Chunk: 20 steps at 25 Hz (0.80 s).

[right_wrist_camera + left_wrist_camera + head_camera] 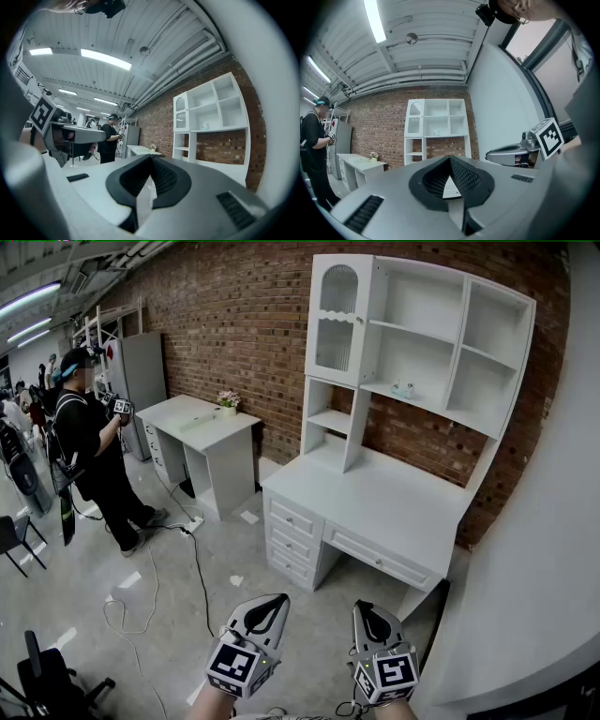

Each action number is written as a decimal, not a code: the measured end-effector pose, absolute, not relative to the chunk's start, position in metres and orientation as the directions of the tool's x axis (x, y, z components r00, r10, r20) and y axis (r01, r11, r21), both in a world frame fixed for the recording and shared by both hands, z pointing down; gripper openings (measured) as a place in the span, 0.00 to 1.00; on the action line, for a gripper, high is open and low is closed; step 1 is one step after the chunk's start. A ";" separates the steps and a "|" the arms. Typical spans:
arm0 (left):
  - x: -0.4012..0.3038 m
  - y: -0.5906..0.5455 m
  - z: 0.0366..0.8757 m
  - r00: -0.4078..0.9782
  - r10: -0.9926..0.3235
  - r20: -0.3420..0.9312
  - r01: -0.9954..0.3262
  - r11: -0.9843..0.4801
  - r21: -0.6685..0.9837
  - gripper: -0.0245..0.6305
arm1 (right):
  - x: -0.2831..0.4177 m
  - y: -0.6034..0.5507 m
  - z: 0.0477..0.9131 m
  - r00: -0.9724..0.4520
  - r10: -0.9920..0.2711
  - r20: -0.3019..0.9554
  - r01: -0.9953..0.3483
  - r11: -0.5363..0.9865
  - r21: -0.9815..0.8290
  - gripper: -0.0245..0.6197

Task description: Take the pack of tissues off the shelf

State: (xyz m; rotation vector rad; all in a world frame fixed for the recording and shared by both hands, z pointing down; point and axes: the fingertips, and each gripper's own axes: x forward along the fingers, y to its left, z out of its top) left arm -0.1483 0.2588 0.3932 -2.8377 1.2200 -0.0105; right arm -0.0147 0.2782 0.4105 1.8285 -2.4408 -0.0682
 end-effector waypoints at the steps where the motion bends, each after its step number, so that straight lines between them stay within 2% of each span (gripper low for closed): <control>1: -0.148 0.259 0.394 0.689 -0.724 -0.015 -0.724 -0.688 -0.050 0.06 | -0.014 0.278 0.411 -0.277 -0.960 0.047 -0.956 0.280 0.091 0.05; 20: -0.149 0.239 0.408 0.734 -0.679 0.003 -0.679 -0.734 -0.034 0.06 | -0.011 0.260 0.424 -0.197 -0.978 0.064 -0.978 0.201 0.056 0.05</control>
